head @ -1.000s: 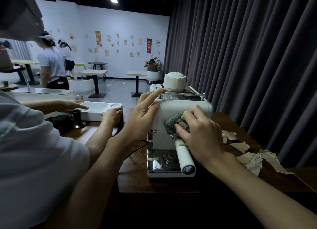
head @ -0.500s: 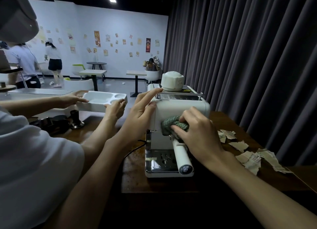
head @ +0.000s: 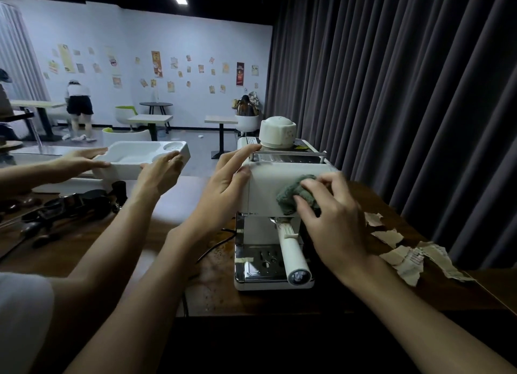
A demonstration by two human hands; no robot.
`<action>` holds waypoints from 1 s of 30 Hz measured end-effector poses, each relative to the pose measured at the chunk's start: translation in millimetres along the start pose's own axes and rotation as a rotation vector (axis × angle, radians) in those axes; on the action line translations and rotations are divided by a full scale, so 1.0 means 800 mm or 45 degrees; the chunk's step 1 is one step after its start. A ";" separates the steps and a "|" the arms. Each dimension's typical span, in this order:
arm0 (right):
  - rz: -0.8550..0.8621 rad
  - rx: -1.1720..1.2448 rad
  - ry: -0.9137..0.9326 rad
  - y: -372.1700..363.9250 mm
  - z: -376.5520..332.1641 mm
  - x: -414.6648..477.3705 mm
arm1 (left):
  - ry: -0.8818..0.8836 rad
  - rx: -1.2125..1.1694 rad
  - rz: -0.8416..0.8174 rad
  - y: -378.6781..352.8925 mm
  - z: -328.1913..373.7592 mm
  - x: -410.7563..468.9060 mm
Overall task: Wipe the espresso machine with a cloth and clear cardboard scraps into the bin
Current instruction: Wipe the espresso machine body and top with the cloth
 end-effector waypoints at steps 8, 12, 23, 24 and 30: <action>0.104 -0.001 -0.066 0.011 0.029 0.010 | 0.013 0.018 -0.037 0.002 0.000 -0.001; 0.000 -0.076 -0.043 -0.005 0.007 0.015 | 0.020 0.018 -0.038 0.001 -0.001 0.000; -0.072 -0.202 0.136 -0.018 -0.029 0.025 | 0.070 -0.062 -0.133 0.008 0.000 0.003; -0.072 -0.223 0.160 -0.021 -0.039 0.028 | 0.079 -0.090 -0.136 0.009 -0.001 0.003; -0.064 -0.135 0.203 -0.030 -0.062 0.038 | 0.073 -0.085 -0.121 0.010 0.000 0.002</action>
Point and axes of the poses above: each hand's wrist, its own x-axis towards the middle knuckle, its own y-axis out of the back of the hand, z = x × y, the point moved 5 cm from there along x, towards the middle knuckle, and after that the axes turned 1 degree about -x, right-handed, at the moved point
